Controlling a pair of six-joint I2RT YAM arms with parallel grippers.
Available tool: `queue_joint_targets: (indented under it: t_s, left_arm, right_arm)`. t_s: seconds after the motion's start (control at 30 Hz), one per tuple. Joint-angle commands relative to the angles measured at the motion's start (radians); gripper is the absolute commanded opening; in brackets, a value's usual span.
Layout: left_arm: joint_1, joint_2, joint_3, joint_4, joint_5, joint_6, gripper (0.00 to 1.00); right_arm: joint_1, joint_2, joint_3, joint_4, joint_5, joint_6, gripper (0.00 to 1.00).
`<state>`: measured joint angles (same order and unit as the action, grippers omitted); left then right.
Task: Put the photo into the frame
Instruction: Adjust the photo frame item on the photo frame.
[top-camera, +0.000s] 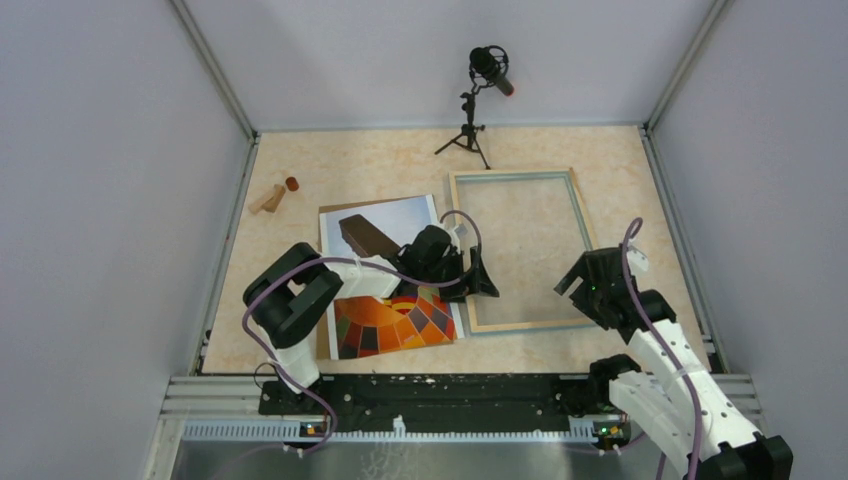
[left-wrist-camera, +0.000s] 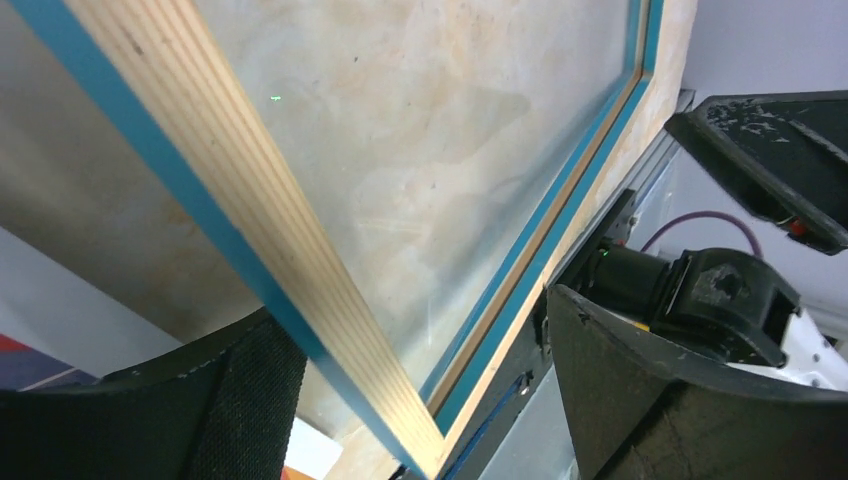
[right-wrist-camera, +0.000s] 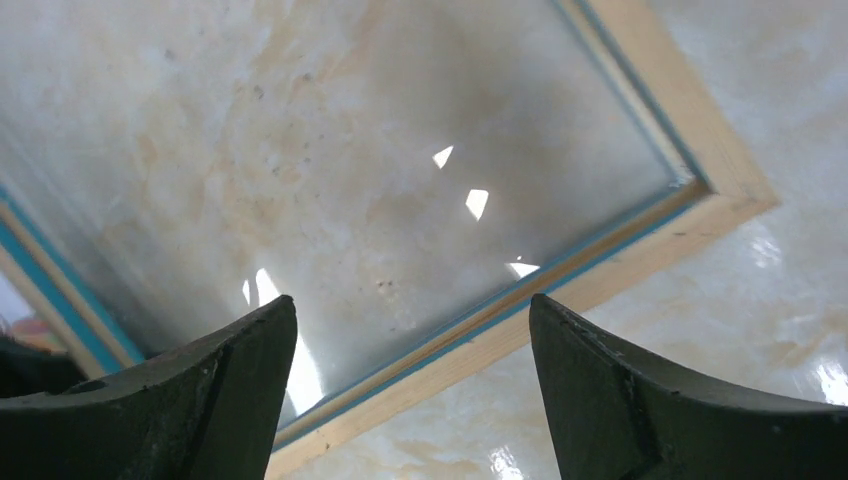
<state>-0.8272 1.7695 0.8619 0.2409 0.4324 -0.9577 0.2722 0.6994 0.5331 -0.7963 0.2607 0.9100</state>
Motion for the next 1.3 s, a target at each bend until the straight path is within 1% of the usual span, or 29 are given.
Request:
queue_joint_targets:
  t_s: [0.0, 0.03, 0.07, 0.17, 0.23, 0.3, 0.37, 0.5, 0.6, 0.7, 0.77, 0.8, 0.87, 0.97, 1.03, 1.13, 1.2, 1.27]
  left_arm:
    - [0.000, -0.037, -0.035, 0.131, 0.051, 0.041, 0.86]
    - [0.005, -0.042, -0.054, 0.185, 0.064, 0.035, 0.85]
    - [0.013, -0.044, -0.076, 0.257, 0.093, 0.022, 0.84]
    - [0.046, -0.040, -0.156, 0.520, 0.173, -0.060, 0.82]
    - [0.061, -0.037, -0.184, 0.630, 0.187, -0.098, 0.81]
    - [0.070, -0.029, -0.181, 0.662, 0.200, -0.118, 0.81]
    - [0.074, -0.015, -0.179, 0.704, 0.211, -0.150, 0.81]
    - [0.074, 0.017, -0.181, 0.817, 0.237, -0.233, 0.79]
    - [0.074, 0.016, -0.188, 0.851, 0.240, -0.254, 0.78]
    - [0.074, -0.001, -0.187, 0.815, 0.234, -0.239, 0.78]
    - [0.074, -0.008, -0.189, 0.808, 0.232, -0.234, 0.78]
    - [0.074, -0.010, -0.190, 0.805, 0.232, -0.232, 0.78]
    - [0.074, -0.010, -0.190, 0.797, 0.229, -0.226, 0.77]
    - [0.077, 0.005, -0.186, 0.808, 0.231, -0.229, 0.77]
    - [0.083, 0.028, -0.187, 0.856, 0.243, -0.258, 0.76]
    - [0.097, 0.079, -0.182, 0.953, 0.268, -0.325, 0.71]
    - [0.104, 0.098, -0.175, 0.973, 0.280, -0.350, 0.69]
    - [0.111, 0.108, -0.158, 0.946, 0.290, -0.351, 0.66]
  right_arm:
    - [-0.001, 0.027, 0.065, 0.164, -0.258, -0.275, 0.84]
    - [-0.001, 0.026, 0.059, 0.190, -0.321, -0.288, 0.84]
    - [0.000, 0.025, 0.050, 0.204, -0.348, -0.285, 0.85]
    - [0.001, 0.027, 0.022, 0.220, -0.384, -0.245, 0.85]
    - [0.000, 0.022, -0.001, 0.217, -0.391, -0.188, 0.84]
    - [0.000, 0.004, -0.013, 0.178, -0.377, -0.095, 0.83]
    - [0.000, -0.026, -0.028, 0.123, -0.356, 0.036, 0.82]
    - [0.001, -0.095, -0.110, 0.094, -0.398, 0.237, 0.79]
    - [0.001, -0.117, -0.137, 0.054, -0.374, 0.306, 0.77]
    - [0.001, -0.151, -0.170, 0.071, -0.371, 0.385, 0.73]
    - [0.001, -0.173, -0.186, 0.076, -0.386, 0.433, 0.68]
    - [0.001, -0.181, -0.182, 0.076, -0.385, 0.433, 0.66]
    - [0.001, -0.178, -0.144, 0.047, -0.357, 0.388, 0.66]
    - [-0.001, -0.132, -0.050, 0.015, -0.309, 0.236, 0.72]
    - [0.000, -0.092, -0.033, 0.074, -0.368, 0.143, 0.76]
    - [-0.001, -0.026, -0.028, 0.140, -0.457, 0.045, 0.77]
    - [0.001, 0.010, -0.010, 0.176, -0.496, -0.001, 0.77]
    - [0.001, 0.034, 0.013, 0.205, -0.514, -0.040, 0.77]
